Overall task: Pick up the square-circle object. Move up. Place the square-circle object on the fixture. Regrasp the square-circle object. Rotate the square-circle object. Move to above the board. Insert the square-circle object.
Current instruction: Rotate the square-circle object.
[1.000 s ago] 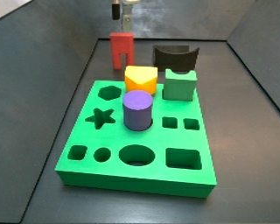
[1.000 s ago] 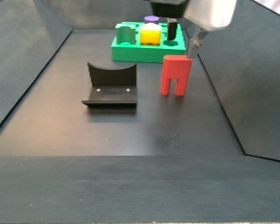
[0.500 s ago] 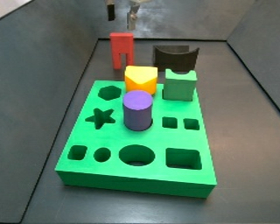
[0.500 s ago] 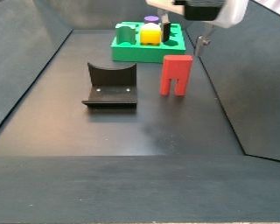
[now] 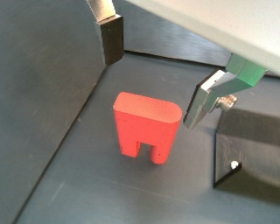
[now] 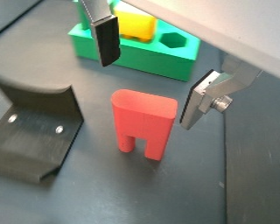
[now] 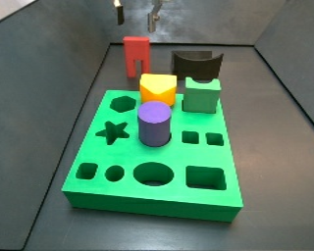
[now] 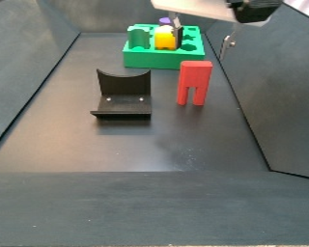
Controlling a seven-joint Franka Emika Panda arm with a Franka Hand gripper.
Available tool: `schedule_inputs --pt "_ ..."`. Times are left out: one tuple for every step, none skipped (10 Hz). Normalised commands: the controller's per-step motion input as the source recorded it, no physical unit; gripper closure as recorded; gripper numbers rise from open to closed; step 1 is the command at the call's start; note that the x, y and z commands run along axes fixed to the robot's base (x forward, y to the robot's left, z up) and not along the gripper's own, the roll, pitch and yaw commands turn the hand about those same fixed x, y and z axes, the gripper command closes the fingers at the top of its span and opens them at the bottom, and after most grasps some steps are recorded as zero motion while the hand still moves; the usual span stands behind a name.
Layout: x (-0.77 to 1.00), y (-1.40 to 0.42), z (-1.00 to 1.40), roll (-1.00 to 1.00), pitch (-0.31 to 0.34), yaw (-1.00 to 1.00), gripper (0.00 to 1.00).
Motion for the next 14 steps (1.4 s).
schedule_inputs --pt "0.04 0.00 -0.03 0.01 0.018 1.00 0.00" --pt "0.04 0.00 -0.03 0.01 0.019 1.00 0.00" --pt "0.04 0.00 -0.03 0.01 0.025 1.00 0.00" --pt "0.04 0.00 -0.03 0.02 0.029 1.00 0.00" --pt "0.04 0.00 -0.03 0.02 0.036 0.91 0.00" --pt "0.04 0.00 -0.03 0.02 0.035 0.68 0.00" --pt "0.04 0.00 -0.03 0.02 0.035 0.40 0.00" --pt "0.04 0.00 -0.02 0.02 0.034 0.30 0.00" --pt "0.00 0.00 -1.00 0.02 0.034 0.17 0.00" --pt "0.01 0.00 -1.00 0.02 0.026 0.12 0.00" --pt "0.03 0.00 -1.00 0.03 -0.007 0.07 0.00" --pt "0.03 0.00 -0.99 0.03 -0.014 0.06 0.00" --pt "0.03 0.00 -0.75 0.03 -0.020 0.05 0.00" --pt "0.03 0.00 -0.65 0.04 -0.021 0.05 0.00"
